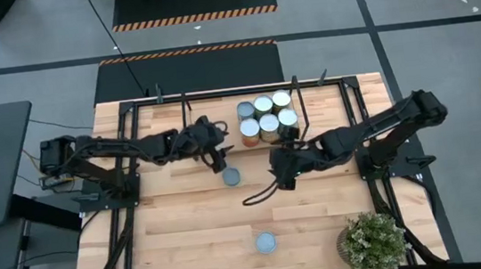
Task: Pick and place cans onto a shelf
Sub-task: Adjust the corn canned foods
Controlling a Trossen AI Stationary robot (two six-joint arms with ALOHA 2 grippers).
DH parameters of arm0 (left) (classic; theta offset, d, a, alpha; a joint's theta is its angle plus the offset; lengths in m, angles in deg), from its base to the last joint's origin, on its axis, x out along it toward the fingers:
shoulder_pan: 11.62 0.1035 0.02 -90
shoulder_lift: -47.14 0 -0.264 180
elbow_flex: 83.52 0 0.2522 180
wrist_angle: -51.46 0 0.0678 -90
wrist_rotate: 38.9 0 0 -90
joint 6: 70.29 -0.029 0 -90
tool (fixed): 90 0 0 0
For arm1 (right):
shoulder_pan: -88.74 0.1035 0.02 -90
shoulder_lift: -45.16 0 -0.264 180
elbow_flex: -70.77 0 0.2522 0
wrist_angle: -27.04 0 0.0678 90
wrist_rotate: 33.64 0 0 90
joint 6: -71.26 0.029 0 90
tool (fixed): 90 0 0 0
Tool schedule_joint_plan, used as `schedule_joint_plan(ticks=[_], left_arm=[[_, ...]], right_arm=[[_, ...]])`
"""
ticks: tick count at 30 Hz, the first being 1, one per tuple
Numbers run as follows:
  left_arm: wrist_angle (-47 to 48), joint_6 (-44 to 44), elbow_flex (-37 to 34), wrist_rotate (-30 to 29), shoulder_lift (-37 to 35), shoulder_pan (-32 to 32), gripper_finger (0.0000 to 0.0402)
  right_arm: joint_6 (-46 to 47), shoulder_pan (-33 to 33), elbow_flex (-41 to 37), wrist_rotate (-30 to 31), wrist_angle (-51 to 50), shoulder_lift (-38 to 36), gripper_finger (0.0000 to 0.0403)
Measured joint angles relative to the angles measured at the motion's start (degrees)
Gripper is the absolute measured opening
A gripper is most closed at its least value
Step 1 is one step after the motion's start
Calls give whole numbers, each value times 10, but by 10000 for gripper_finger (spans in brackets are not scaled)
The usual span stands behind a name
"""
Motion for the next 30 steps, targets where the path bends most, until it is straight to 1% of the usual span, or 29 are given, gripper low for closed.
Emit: schedule_joint_plan(ticks=[4,9,14,15,19,22,26,28,30], left_arm=[[10,-3,19,55,0,41,236],[36,-9,40,68,0,88,228],[61,-14,43,165,1,120,214],[67,-19,43,176,1,124,212],[76,-32,43,182,1,134,205],[63,-37,43,181,1,142,200],[35,-40,43,182,1,157,191],[23,-53,43,181,1,162,187],[18,-84,43,183,1,164,183]], right_arm=[[-1,2,-59,3,64,-46,396],[-14,2,-142,3,165,-95,396],[-43,2,-220,3,281,-117,396],[-48,2,-231,3,301,-118,396],[-76,-5,-268,2,384,-116,396],[-85,-16,-282,-3,411,-115,396],[-92,-30,-288,-33,421,-115,396],[-106,-37,-287,-64,433,-115,396],[-129,-41,-287,-111,448,-115,396]])
